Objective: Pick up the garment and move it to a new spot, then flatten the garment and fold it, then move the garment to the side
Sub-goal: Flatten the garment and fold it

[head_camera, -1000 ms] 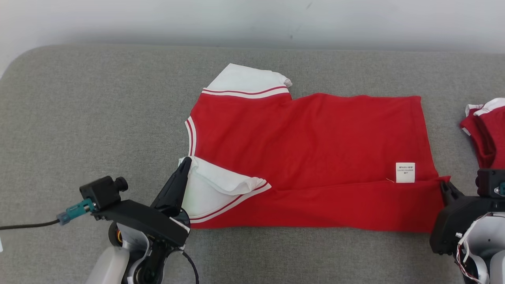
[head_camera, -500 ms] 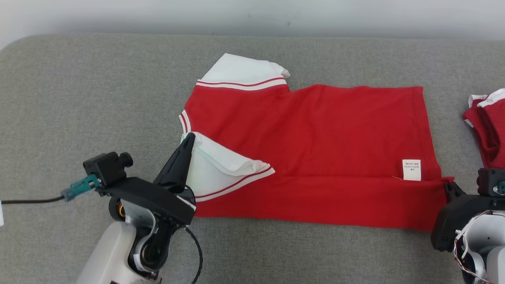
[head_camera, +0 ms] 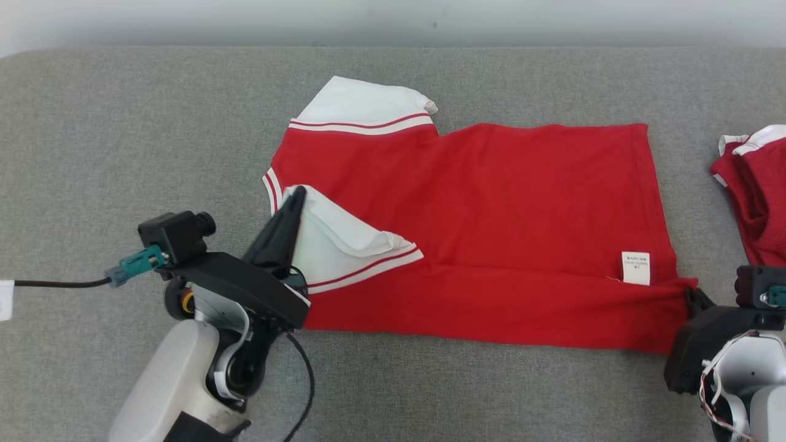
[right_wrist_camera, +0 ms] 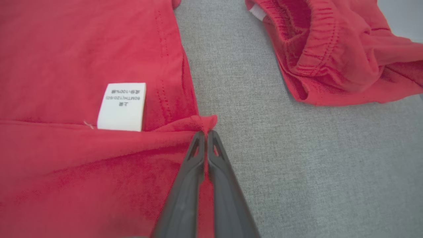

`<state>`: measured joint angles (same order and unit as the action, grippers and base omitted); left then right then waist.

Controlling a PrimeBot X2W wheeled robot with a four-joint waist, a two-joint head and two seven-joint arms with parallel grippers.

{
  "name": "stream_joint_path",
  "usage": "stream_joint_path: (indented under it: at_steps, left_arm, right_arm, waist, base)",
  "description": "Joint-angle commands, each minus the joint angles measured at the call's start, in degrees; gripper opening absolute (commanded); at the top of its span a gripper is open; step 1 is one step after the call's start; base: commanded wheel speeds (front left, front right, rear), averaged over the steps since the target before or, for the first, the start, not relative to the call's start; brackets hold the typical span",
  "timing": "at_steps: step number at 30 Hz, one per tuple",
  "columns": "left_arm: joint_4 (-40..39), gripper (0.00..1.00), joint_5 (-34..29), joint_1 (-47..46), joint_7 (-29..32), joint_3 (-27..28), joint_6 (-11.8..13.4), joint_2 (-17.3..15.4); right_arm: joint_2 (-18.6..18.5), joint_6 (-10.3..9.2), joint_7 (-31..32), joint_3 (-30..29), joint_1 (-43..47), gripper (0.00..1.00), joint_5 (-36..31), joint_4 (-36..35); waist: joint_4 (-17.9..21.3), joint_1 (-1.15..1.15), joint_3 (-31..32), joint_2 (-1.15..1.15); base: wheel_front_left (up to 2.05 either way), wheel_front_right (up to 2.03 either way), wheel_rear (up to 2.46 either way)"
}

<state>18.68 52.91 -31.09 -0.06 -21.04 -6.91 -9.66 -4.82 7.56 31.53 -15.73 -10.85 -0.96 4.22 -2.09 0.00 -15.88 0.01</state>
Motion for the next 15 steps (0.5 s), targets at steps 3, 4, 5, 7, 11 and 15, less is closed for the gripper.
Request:
stream_joint_path:
  at_steps: [3, 4, 5, 7, 11, 15]
  left_arm:
    - [1.6, 1.00, -3.4, -1.6, -2.7, -0.3, 1.6, -0.9]
    - [2.0, 1.00, -4.3, -2.0, -3.4, -0.5, 1.9, -1.1]
    - [2.2, 1.00, -5.4, -2.1, -4.2, -0.7, 2.2, -1.5]
    - [2.6, 1.00, -7.2, -1.9, -5.7, -1.3, 2.3, -2.1]
    - [2.4, 1.00, -10.6, 0.2, -7.9, -2.2, 3.5, -4.3]
    - [1.3, 1.00, -13.3, 3.9, -6.4, -3.4, 6.4, -6.9]
  right_arm:
    - [0.6, -0.12, -1.5, -0.4, -1.2, 1.00, 0.3, 1.0]
    - [0.6, -0.12, -1.8, -0.6, -1.3, 1.00, 0.2, 1.2]
    - [0.7, -0.12, -1.9, -0.9, -1.4, 1.00, 0.3, 1.1]
    - [1.0, -0.12, -1.9, -1.7, -0.8, 1.00, 0.4, 0.7]
    - [1.4, -0.12, -0.4, -3.5, 1.4, 1.00, 1.0, -1.3]
    - [1.8, -0.12, 2.0, -5.3, 4.3, 1.00, 1.9, -4.6]
  waist:
    - [0.0, 0.00, -0.1, -0.01]
    - [0.0, 0.00, 0.0, -0.01]
    - [-0.1, 0.00, 0.1, -0.01]
    - [-0.3, 0.00, 0.5, -0.01]
    - [-0.4, 0.00, 1.4, -0.01]
    - [-0.6, 0.00, 2.2, -0.01]
  base:
    - [0.00, 0.00, 0.00]
    - [0.00, 0.00, 0.00]
    - [0.00, 0.00, 0.00]
    - [0.00, 0.00, 0.00]
    - [0.00, 0.00, 0.00]
    - [0.00, 0.00, 0.00]
